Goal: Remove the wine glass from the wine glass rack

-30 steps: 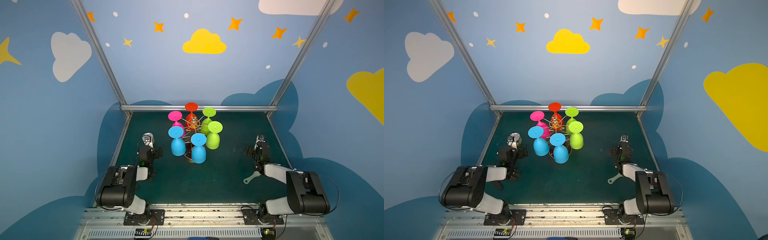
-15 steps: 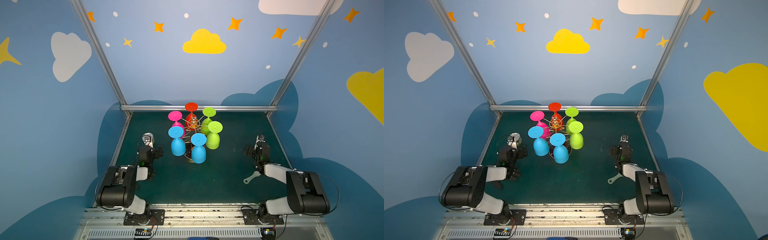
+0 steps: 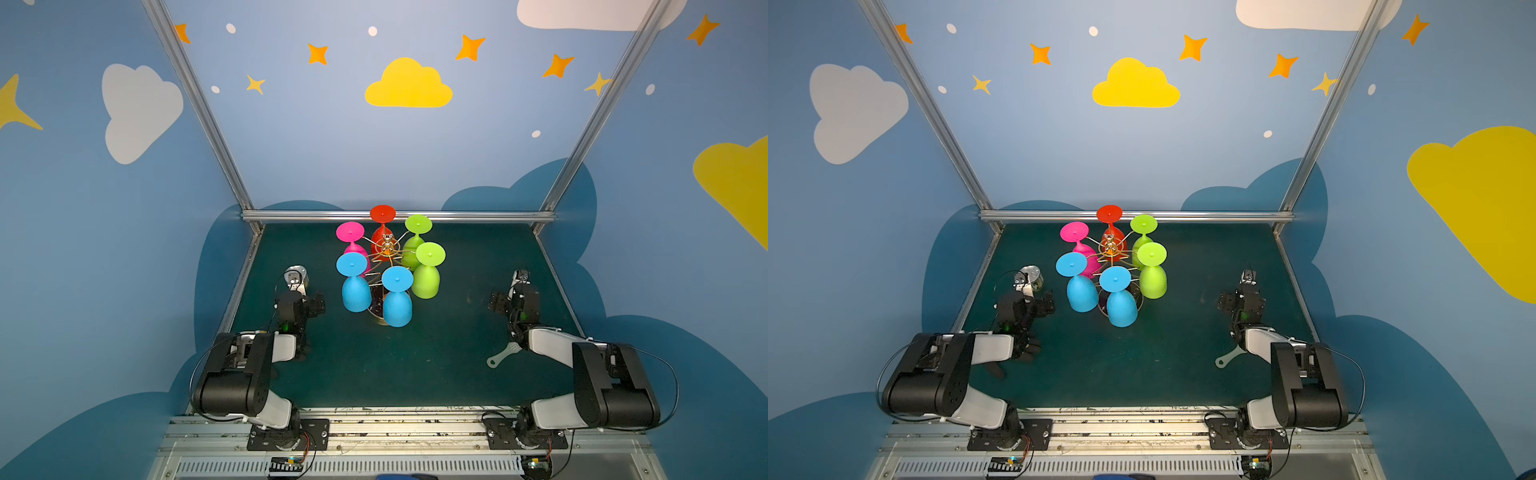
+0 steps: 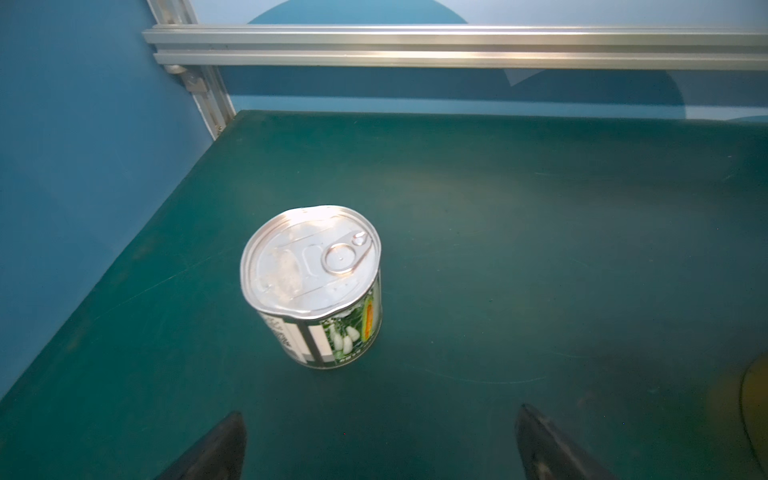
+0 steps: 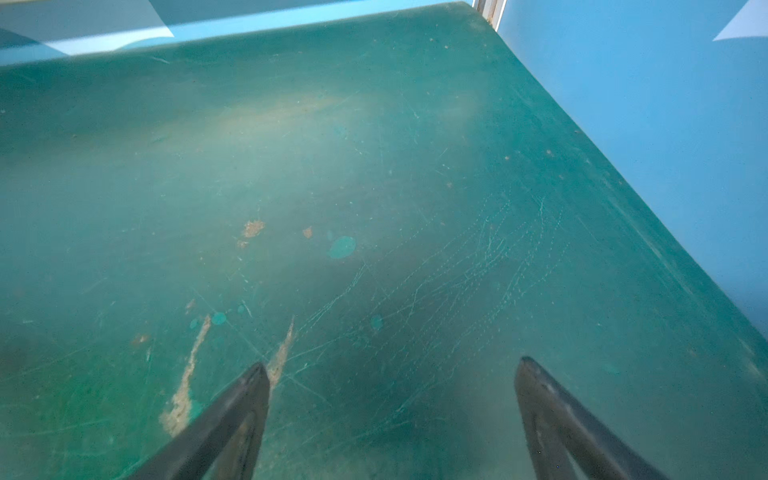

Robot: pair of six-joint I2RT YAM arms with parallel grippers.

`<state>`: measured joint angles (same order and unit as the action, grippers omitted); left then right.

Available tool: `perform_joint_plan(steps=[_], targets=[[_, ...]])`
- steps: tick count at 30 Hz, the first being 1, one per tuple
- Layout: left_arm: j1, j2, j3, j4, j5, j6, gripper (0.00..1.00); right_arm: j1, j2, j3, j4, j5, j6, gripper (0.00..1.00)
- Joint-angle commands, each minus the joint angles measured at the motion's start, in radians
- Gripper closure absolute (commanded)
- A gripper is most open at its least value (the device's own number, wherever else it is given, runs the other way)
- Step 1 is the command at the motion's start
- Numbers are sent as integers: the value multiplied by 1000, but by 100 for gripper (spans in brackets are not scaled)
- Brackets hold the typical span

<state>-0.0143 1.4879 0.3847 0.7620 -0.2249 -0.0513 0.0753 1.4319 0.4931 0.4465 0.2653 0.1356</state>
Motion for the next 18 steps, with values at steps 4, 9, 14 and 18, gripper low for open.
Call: perform_joint_plan(steps=[4,9,14,18], targets=[[-39,-246,224,-557,-261,-166,0,35,-131,207,-313,19,0,6],[-20,-452,321,-824,-209,-324,0,-55,-286,331,-529,-286,249,2],[0,-680,256,-707,13,-279,0,-110,-443,278,-504,-558,341,4],[29,-766,284,-701,154,-252,2,-109,-563,208,-409,-680,419,17]])
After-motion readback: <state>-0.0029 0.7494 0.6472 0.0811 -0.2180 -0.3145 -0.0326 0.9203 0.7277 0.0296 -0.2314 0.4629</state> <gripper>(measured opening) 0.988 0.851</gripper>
